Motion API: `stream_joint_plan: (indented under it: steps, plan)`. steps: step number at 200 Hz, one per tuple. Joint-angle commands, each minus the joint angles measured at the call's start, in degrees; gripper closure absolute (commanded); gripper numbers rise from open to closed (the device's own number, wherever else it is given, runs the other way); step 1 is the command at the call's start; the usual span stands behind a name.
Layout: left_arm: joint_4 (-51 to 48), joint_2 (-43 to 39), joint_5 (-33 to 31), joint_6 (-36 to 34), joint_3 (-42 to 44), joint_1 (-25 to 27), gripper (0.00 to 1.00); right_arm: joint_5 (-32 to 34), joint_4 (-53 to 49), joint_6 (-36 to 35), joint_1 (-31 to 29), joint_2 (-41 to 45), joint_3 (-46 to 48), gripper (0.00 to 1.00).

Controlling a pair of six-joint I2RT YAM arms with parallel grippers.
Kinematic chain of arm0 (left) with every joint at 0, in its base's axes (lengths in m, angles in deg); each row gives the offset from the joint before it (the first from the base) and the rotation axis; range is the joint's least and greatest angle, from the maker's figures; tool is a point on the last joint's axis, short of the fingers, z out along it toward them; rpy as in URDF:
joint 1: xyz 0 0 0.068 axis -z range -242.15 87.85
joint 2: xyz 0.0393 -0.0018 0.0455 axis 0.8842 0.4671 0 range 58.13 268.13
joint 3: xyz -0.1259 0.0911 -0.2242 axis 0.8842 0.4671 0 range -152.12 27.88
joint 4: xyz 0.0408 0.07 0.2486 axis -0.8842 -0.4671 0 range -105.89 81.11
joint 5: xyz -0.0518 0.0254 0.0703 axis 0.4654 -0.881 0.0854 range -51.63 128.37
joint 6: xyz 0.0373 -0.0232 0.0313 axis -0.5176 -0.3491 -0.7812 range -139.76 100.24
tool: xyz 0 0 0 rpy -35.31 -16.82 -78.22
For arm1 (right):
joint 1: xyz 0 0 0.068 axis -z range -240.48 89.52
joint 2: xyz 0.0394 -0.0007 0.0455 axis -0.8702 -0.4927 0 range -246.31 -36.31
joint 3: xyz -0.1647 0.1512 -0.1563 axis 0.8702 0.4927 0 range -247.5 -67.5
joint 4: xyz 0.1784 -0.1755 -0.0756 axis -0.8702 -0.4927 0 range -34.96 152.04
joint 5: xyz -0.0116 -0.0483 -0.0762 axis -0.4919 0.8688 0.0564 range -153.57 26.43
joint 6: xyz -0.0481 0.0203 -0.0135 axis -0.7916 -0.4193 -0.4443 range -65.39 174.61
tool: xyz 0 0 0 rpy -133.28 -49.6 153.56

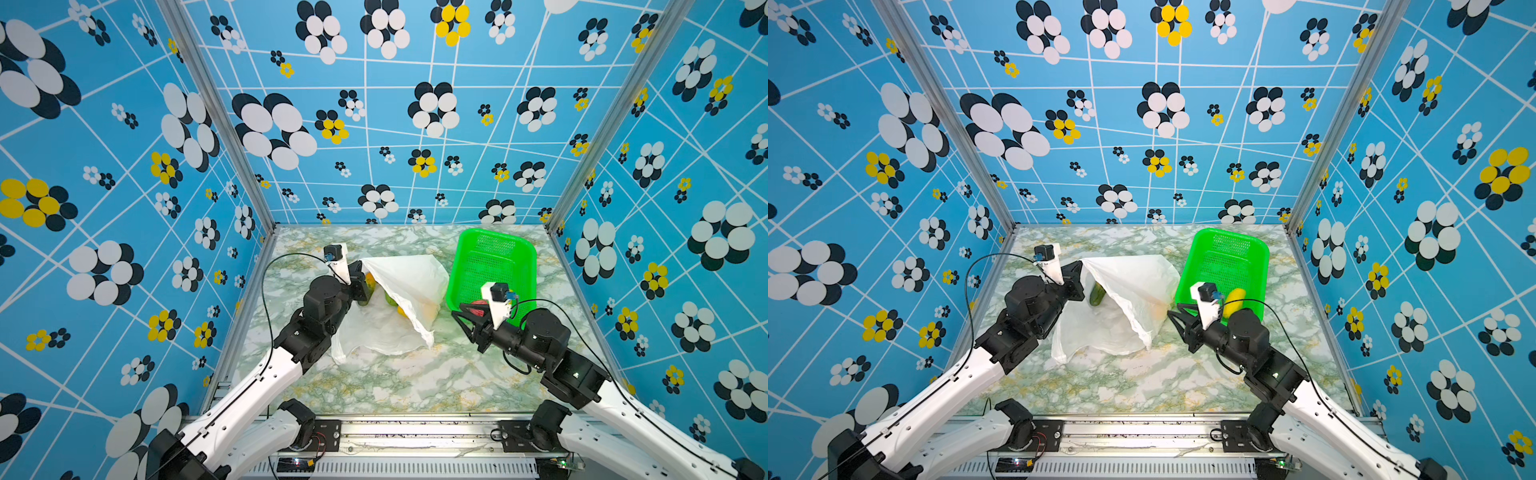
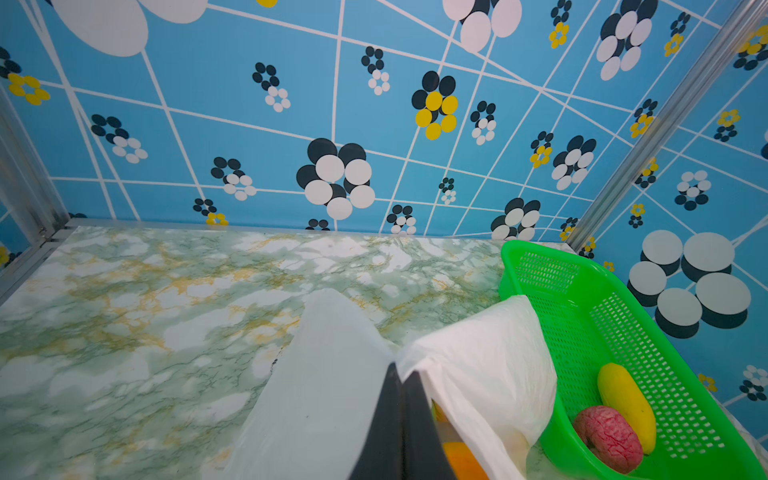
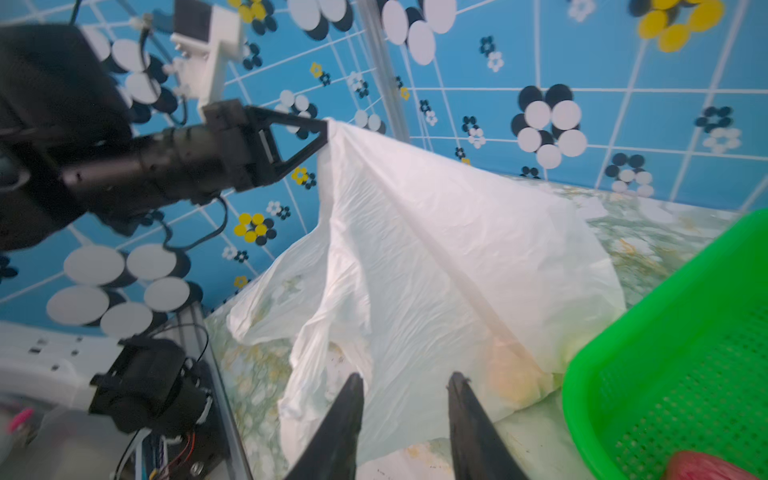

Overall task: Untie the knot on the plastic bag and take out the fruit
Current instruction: 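Move the open right gripper back over the bag opening and lower inside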

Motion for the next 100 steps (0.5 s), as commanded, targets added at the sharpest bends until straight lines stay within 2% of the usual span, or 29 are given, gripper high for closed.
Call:
stream_joint_plan:
  steps: [1,19,35,74,100]
  plan:
    - [-5.58,0.28,-5.06,2.8,-4.18,-0.35,1.0,1.2,0.62,-8.07,-9.46,-4.55,-5.08,0.62]
    - [-7.38,-0.19,-5.69,3.46,-4.6,-0.42,1.0,1.16,1.53,-10.9,-16.45,-11.02,-8.73,0.61]
    - [-6.6,-0.98,-3.52,2.17,-4.13,-0.44,1.0,3.69,1.95,-11.68,-19.62,-18.85,-12.18,0.6]
    - [-6.13,-1.73,-0.18,2.28,-3.8,-0.35,1.0,2.22,11.39,-5.06,-19.8,-40.56,-17.13,0.63]
    - [-6.83,-1.65,-1.3,3.17,-4.03,-0.36,1.0,8.04,16.02,0.93,-19.74,-51.59,-20.41,0.67]
